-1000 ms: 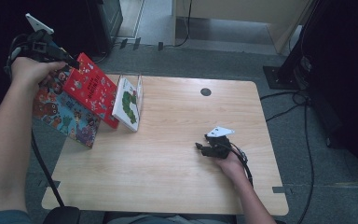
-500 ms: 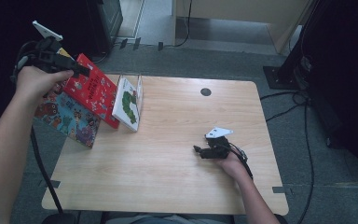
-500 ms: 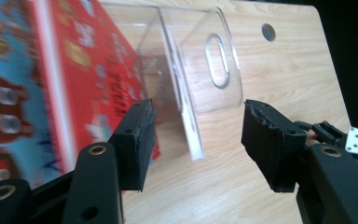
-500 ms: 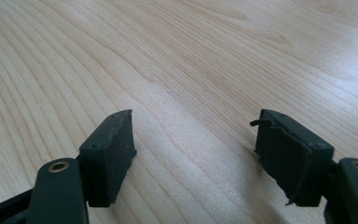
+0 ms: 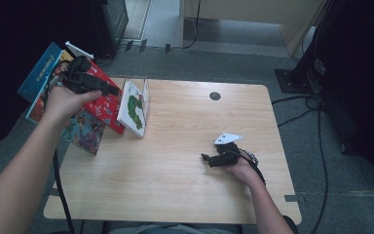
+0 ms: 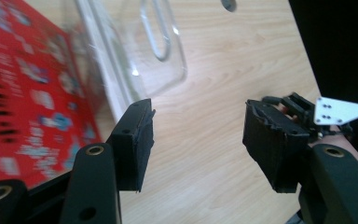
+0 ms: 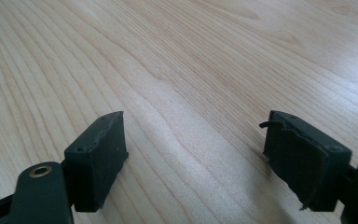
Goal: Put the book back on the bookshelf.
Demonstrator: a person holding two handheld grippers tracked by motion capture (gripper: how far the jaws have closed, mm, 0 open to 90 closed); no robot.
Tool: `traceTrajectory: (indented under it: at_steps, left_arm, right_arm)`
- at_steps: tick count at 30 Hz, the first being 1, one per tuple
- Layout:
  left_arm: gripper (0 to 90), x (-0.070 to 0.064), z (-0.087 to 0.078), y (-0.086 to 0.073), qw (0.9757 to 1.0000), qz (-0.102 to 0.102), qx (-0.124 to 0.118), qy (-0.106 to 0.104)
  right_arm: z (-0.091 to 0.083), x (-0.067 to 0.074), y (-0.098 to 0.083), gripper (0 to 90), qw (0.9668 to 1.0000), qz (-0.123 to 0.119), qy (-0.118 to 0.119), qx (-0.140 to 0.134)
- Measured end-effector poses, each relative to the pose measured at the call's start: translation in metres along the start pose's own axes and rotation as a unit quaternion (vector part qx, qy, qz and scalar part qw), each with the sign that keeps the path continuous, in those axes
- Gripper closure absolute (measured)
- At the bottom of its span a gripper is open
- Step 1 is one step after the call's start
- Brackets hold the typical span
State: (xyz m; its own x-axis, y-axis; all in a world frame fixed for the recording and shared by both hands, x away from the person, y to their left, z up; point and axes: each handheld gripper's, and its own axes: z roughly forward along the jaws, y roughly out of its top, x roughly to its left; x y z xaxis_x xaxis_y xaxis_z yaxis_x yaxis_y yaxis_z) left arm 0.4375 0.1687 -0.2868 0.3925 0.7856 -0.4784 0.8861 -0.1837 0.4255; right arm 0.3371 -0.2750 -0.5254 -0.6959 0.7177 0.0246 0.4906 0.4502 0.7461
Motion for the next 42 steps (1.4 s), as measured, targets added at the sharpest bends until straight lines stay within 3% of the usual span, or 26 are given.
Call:
traceTrajectory:
  at_steps: [6, 9, 12, 16, 23, 31, 35, 39, 42]
  left_arm:
    - [43.5, -0.008, 0.024, -0.022, 0.9998, 0.011, 0.014, -0.012]
    - [43.5, -0.010, 0.034, -0.031, 0.9996, 0.023, 0.019, 0.000]
    - [43.5, -0.010, 0.045, -0.040, 0.9994, 0.022, 0.022, -0.014]
    - [43.2, -0.013, 0.059, -0.053, 0.9988, 0.037, 0.029, -0.013]
    - [43.0, -0.011, 0.088, -0.076, 0.9982, 0.036, 0.040, -0.029]
    - [42.1, -0.014, 0.118, -0.096, 0.9962, 0.062, 0.059, -0.018]
    - [41.9, -0.013, 0.130, -0.104, 0.9962, 0.054, 0.061, -0.033]
    - [41.9, -0.011, 0.142, -0.111, 0.9958, 0.059, 0.065, -0.026]
    - [41.8, -0.011, 0.151, -0.116, 0.9956, 0.057, 0.066, -0.033]
  right_arm:
    - [0.001, -0.001, 0.001, 19.0, 1.0000, -0.003, 0.003, 0.001]
    - [0.002, -0.001, 0.002, 18.6, 1.0000, -0.004, 0.003, 0.002]
    - [0.002, -0.001, 0.002, 18.6, 1.0000, -0.004, 0.003, 0.002]
    - [0.002, -0.001, 0.002, 18.6, 1.0000, -0.004, 0.003, 0.003]
    - [0.002, -0.001, 0.002, 18.6, 1.0000, -0.003, 0.004, 0.003]
    - [0.002, -0.001, 0.002, 18.5, 1.0000, -0.005, 0.004, 0.003]
    - [0.003, -0.001, 0.002, 18.5, 1.0000, -0.004, 0.004, 0.003]
    - [0.003, -0.001, 0.002, 18.4, 1.0000, -0.004, 0.004, 0.003]
    - [0.003, -0.001, 0.003, 18.3, 1.0000, -0.005, 0.004, 0.003]
